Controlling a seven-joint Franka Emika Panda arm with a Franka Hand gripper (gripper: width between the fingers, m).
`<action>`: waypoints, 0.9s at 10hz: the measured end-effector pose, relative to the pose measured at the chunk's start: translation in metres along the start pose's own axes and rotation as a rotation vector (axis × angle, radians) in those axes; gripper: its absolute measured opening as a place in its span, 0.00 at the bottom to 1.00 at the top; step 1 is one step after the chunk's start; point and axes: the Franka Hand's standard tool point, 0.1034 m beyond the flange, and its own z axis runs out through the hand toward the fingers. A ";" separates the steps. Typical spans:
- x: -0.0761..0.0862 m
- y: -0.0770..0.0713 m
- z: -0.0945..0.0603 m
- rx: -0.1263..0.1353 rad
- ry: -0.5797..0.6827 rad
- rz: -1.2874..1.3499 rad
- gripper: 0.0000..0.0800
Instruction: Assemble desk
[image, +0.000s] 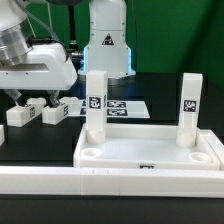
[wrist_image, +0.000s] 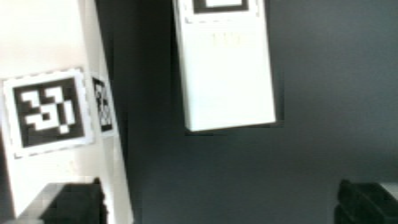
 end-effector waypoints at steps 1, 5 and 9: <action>0.001 0.000 0.000 -0.002 0.004 -0.001 0.81; -0.011 -0.010 0.007 0.052 -0.257 -0.005 0.81; -0.017 -0.015 0.012 0.091 -0.502 -0.002 0.81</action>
Offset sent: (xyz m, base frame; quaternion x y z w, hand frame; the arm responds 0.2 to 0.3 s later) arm -0.0076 0.0071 0.0015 -0.0072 -0.1271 -0.0012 0.9919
